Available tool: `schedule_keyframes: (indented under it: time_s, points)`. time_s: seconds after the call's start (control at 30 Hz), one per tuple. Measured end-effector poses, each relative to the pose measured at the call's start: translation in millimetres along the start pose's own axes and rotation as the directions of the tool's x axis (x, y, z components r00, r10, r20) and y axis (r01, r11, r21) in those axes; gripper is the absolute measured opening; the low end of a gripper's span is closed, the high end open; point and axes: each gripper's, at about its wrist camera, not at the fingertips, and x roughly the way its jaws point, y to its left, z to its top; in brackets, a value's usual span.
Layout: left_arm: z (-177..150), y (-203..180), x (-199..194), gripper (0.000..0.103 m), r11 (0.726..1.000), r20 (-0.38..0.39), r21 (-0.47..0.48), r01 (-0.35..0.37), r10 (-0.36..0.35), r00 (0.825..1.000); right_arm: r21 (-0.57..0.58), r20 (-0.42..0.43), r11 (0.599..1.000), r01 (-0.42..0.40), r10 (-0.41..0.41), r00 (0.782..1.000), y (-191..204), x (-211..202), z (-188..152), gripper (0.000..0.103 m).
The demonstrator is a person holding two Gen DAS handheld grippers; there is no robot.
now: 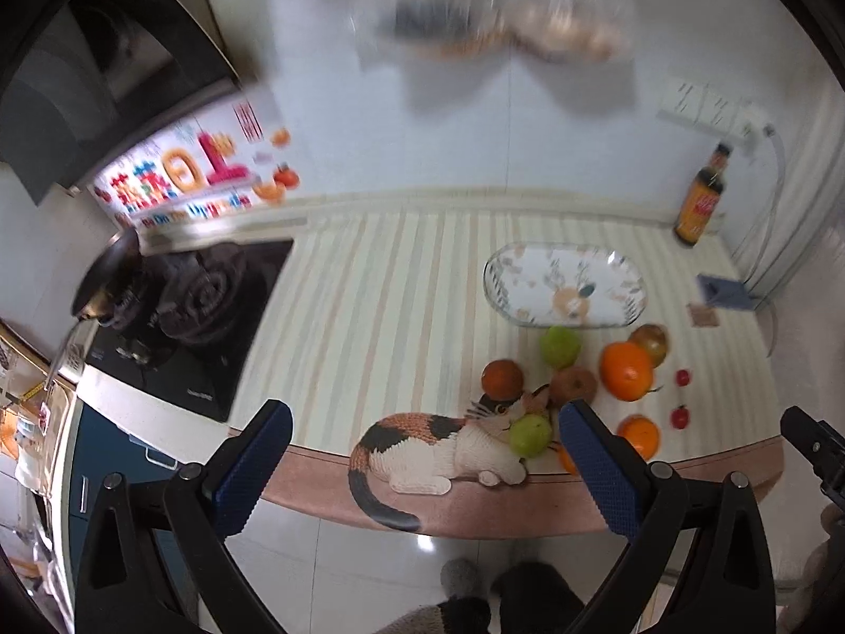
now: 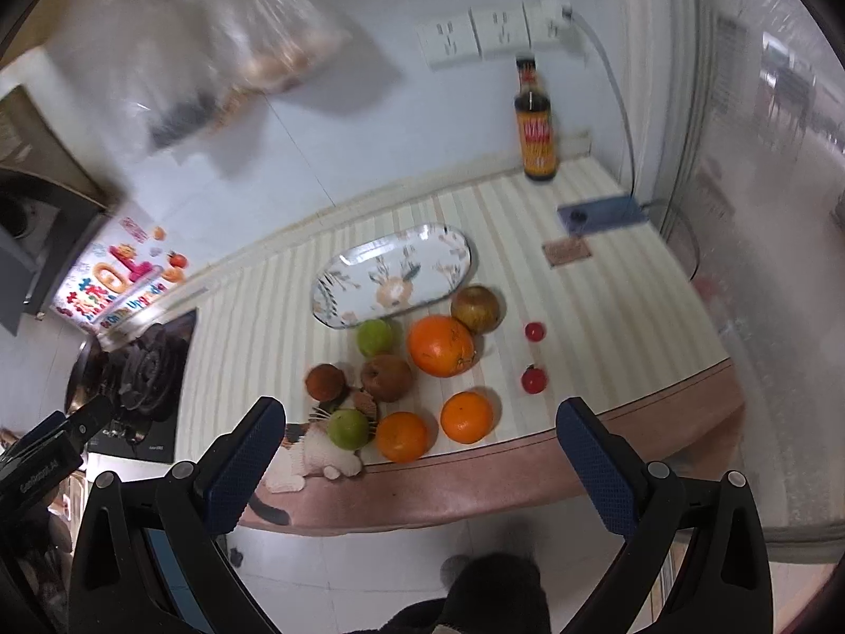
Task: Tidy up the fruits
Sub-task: 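Grasp the brown apple with the right tool while the left tool grasps the large orange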
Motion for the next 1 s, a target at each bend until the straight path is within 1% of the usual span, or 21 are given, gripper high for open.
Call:
schedule_keyframes:
  time_s: [0.03,0.07,0.1,0.2,0.27,0.33,0.37,0.43,0.47,0.53,0.6,0.67,0.73,0.77,0.8,0.87,0.93,1.0]
  points:
    - [4,-4,16,0.103,1.000,-0.027,0.004,0.002,-0.002,1.000,0.004,-0.034,1.000,0.002,-0.002,0.999,-4,23,8,0.103]
    - [8,-7,30,0.103,1.000,-0.052,0.005,-0.003,0.003,0.999,0.008,-0.055,1.000,0.003,-0.002,0.998,-6,38,14,0.103]
    - [14,-11,51,0.103,1.000,-0.093,0.008,-0.016,0.017,0.996,0.016,-0.081,1.000,0.002,0.000,0.997,-11,56,22,0.103]
    - [21,-24,89,0.103,1.000,-0.161,0.005,-0.021,0.021,0.987,0.039,-0.145,0.999,0.002,0.004,0.989,-27,110,45,0.103]
    - [25,-38,118,0.103,1.000,-0.232,0.005,-0.021,0.021,0.972,0.061,-0.201,0.998,0.018,-0.005,0.979,-41,153,63,0.103]
    - [27,-53,145,0.103,1.000,-0.290,0.008,-0.013,0.015,0.957,0.084,-0.249,0.996,0.008,0.013,0.968,-53,191,78,0.103]
    - [27,-64,161,0.103,1.000,-0.329,0.019,-0.018,0.024,0.944,0.089,-0.279,0.996,0.013,0.013,0.960,-58,210,83,0.102]
    - [30,-81,182,0.103,1.000,-0.381,0.030,-0.004,0.015,0.924,0.094,-0.339,0.996,0.008,0.025,0.940,-67,245,91,0.101]
    - [30,-90,191,0.103,1.000,-0.405,0.028,0.005,0.007,0.914,0.094,-0.365,0.996,0.005,0.029,0.930,-70,259,92,0.101]
    - [35,-110,208,0.102,0.999,-0.447,0.019,0.045,-0.032,0.894,0.086,-0.419,0.996,0.000,0.036,0.907,-73,286,93,0.101]
    - [40,-127,218,0.102,0.998,-0.470,0.027,0.060,-0.040,0.882,0.089,-0.458,0.996,-0.013,0.053,0.888,-74,310,96,0.098]
    - [46,-140,225,0.102,0.997,-0.486,0.032,0.074,-0.049,0.872,0.075,-0.497,0.997,-0.014,0.050,0.866,-74,334,98,0.093]
    - [53,-150,231,0.102,0.995,-0.505,0.023,0.095,-0.070,0.860,0.070,-0.525,0.997,-0.031,0.063,0.849,-74,350,97,0.076]
    - [57,-155,234,0.102,0.995,-0.514,0.020,0.103,-0.078,0.854,0.097,-0.528,0.993,-0.068,0.109,0.842,-76,354,98,0.073]
    - [59,-161,237,0.102,0.993,-0.526,0.015,0.120,-0.094,0.845,0.098,-0.533,0.993,-0.070,0.112,0.838,-77,354,98,0.071]
    - [63,-174,243,0.102,0.988,-0.548,0.001,0.153,-0.128,0.826,0.052,-0.524,0.998,-0.038,0.060,0.850,-79,348,101,0.071]
    - [66,-188,252,0.102,0.979,-0.580,-0.028,0.202,-0.180,0.795,0.066,-0.514,0.997,-0.033,0.062,0.855,-91,342,103,0.071]
    - [66,-201,261,0.100,0.972,-0.605,-0.037,0.231,-0.206,0.769,0.101,-0.515,0.995,-0.024,0.073,0.854,-107,336,106,0.071]
